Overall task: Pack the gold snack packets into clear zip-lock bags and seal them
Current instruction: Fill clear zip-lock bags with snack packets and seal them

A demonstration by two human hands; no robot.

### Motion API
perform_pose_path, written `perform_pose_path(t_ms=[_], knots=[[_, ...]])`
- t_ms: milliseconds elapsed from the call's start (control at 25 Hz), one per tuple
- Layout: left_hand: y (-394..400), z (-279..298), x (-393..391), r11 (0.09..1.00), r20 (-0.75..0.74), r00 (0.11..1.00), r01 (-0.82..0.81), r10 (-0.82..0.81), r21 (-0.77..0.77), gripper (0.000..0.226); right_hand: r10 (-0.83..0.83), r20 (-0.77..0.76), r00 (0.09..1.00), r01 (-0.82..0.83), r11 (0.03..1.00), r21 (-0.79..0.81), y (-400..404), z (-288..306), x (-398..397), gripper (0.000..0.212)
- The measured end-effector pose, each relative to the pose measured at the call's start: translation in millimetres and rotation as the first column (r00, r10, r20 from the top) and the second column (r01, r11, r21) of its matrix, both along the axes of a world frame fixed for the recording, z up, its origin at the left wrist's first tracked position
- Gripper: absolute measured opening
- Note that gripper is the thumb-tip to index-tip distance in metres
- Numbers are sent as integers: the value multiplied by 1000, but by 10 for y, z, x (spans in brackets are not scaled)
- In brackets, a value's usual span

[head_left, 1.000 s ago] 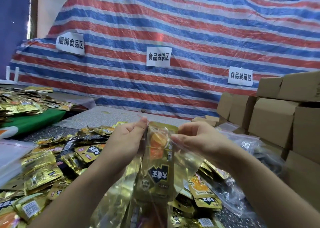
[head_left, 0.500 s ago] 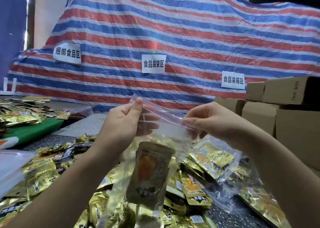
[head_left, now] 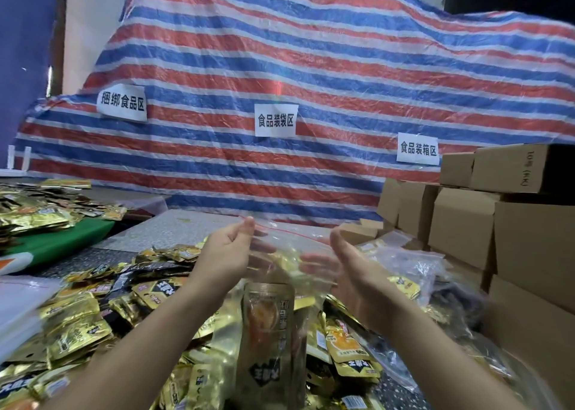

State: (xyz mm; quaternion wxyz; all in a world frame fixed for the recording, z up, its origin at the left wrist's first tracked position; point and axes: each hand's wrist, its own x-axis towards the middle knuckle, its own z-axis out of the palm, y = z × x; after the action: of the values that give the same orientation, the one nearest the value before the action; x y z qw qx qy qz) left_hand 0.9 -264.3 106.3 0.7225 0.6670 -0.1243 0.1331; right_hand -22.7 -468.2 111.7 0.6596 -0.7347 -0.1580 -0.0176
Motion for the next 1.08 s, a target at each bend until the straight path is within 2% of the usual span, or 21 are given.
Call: perform_pose_path(t_ms=[80, 120, 160, 200, 240, 280, 320, 400, 600, 800, 920, 1080], knots=[[-57, -12, -10, 997, 143, 987, -71, 67, 22, 45, 62, 4, 998, -62, 998, -20, 88, -222, 0, 74], [-87, -16, -5, 977, 284, 948, -178, 140, 114, 46, 64, -7, 998, -64, 998, -19, 140, -325, 11, 79], [-108, -24, 14, 910, 461, 863, -342, 206, 233, 50, 51, -15, 999, -51, 999, 3, 198, -414, 21, 76], [-124, -34, 28, 812, 604, 765, -488, 223, 319, 53, 32, -14, 999, -32, 999, 44, 254, -479, 31, 62], [-141, -39, 43, 745, 676, 702, -571, 224, 345, 54, -2, -31, 1000, 5, 996, 90, 303, -491, 26, 44], [-138, -42, 65, 736, 683, 694, -581, 227, 346, 55, -48, -68, 996, 56, 991, 122, 325, -474, 27, 35], [-127, -45, 94, 778, 655, 721, -539, 227, 323, 55, -86, -103, 991, 100, 984, 144, 325, -437, 24, 33], [-111, -37, 152, 879, 553, 805, -405, 213, 251, 49, -105, -129, 986, 126, 977, 173, 261, -372, 70, 43], [-134, -47, 180, 964, 346, 930, -195, 122, 183, 53, -150, -178, 973, 193, 946, 261, 234, -237, 138, 58], [-173, -122, 221, 990, 212, 973, -114, 95, 81, 37, -288, -5, 958, 284, 942, 180, 201, -246, 212, 41], [-160, -103, 242, 995, 178, 980, -95, 88, 31, 30, -312, 109, 944, 285, 935, 211, 130, -200, 266, 35], [-127, -68, 243, 995, 216, 972, -95, 97, -17, 27, -306, 96, 947, 271, 924, 272, 4, -159, 367, 38]])
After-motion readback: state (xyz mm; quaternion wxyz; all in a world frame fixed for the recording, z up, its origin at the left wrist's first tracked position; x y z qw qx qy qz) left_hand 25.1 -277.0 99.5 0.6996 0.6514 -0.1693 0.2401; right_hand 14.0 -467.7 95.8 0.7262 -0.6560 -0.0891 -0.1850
